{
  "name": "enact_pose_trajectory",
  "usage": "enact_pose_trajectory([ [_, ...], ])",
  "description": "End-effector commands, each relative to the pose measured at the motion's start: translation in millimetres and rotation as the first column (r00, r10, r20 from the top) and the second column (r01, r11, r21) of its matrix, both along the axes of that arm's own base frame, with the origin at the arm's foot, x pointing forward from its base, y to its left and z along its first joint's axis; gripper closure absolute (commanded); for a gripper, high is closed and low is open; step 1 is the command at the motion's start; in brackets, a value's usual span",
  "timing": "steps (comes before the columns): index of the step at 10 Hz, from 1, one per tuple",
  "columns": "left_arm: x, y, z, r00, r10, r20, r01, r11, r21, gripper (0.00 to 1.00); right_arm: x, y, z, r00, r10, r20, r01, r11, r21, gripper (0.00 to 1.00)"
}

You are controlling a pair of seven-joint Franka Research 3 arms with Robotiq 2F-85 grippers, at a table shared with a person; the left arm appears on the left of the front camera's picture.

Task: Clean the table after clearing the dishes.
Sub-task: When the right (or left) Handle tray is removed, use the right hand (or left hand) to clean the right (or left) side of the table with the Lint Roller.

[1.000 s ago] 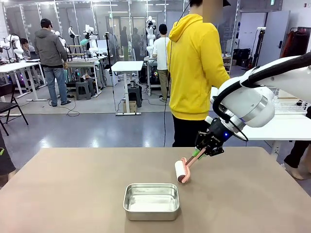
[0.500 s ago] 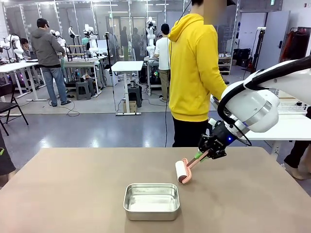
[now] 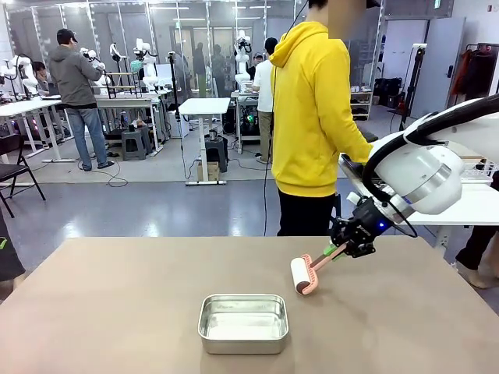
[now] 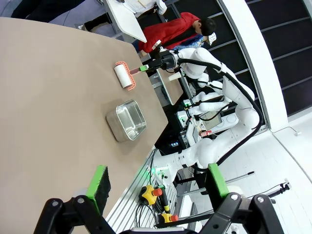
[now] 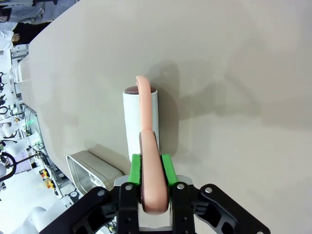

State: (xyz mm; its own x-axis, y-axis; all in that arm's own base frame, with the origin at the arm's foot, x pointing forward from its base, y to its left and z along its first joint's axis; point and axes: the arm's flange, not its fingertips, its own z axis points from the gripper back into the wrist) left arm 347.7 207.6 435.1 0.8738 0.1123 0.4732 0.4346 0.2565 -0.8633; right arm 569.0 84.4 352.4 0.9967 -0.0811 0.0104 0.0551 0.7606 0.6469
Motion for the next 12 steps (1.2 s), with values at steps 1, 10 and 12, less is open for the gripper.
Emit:
enact_pose_trajectory([
  [1, -4.4, 0.5, 3.7, 1.0, -0.001, -0.001, 0.001, 1.0, 0.005, 0.0, -10.2, -33.8, -36.1, 1.0, 0.015, -0.005, -0.015, 0.997, -0.072, 0.79],
  [10, -4.4, 0.5, 3.7, 1.0, -0.001, -0.001, 0.001, 1.0, 0.005, 0.0, -19.6, -140.7, -24.1, 0.999, -0.028, -0.018, 0.025, 0.985, -0.171, 0.98],
  [12, -4.4, 0.5, 3.7, 1.0, -0.001, -0.001, 0.001, 1.0, 0.005, 0.0, -24.4, -164.1, -19.6, 0.998, -0.04, -0.039, 0.027, 0.96, -0.279, 1.0],
])
